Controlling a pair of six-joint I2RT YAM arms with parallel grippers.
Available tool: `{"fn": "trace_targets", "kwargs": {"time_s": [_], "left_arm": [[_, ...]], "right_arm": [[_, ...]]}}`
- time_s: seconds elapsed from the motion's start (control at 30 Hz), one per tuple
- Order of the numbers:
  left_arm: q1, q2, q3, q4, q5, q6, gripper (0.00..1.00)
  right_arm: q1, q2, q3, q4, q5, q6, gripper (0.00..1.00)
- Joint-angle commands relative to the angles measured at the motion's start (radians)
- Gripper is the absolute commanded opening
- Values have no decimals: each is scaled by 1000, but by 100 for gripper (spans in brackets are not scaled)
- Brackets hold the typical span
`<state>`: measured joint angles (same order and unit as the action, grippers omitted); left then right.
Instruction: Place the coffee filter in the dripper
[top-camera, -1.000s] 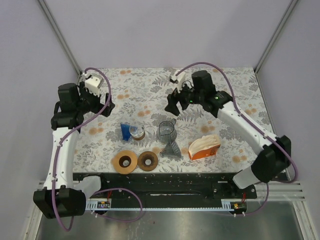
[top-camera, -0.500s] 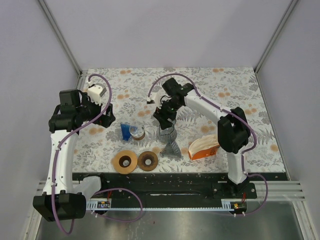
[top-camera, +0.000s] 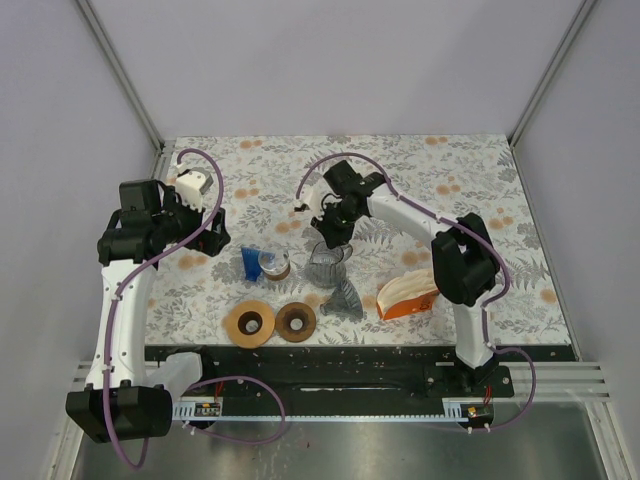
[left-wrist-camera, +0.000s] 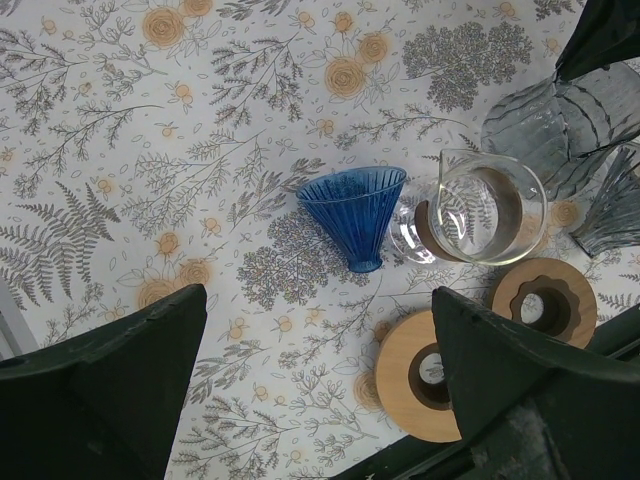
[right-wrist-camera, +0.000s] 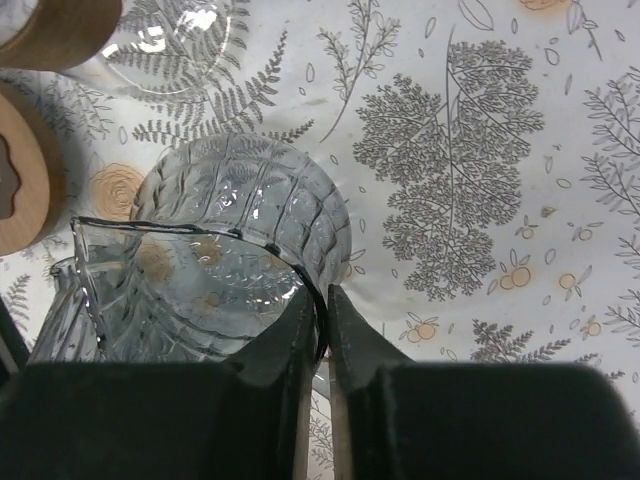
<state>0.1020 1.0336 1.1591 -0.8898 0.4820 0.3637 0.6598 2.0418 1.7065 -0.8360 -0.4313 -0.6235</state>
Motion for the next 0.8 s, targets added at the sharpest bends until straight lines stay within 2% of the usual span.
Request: {"fn": "trace_targets", "kwargs": {"time_s": [0.0,0.03,0.17,0.4,0.77], "left_arm": [[2,-15,16,22,-17,9,99],[1,-14,16,22,-17,11,99],[1,-17,17,22,-14,6,99],[1,-21,11,20,-25,6,99],[-1,-27,-1,22,-34,9,99]], "right_arm": [[6,-74,-76,110,124,-2,7],[8,-86,-96,135,161,4,0],[-9,-117,-137,204,264,45,0],[-46,-85,-113,305,545,169,0],[-60,-29,-54,318,560,266,0]]}}
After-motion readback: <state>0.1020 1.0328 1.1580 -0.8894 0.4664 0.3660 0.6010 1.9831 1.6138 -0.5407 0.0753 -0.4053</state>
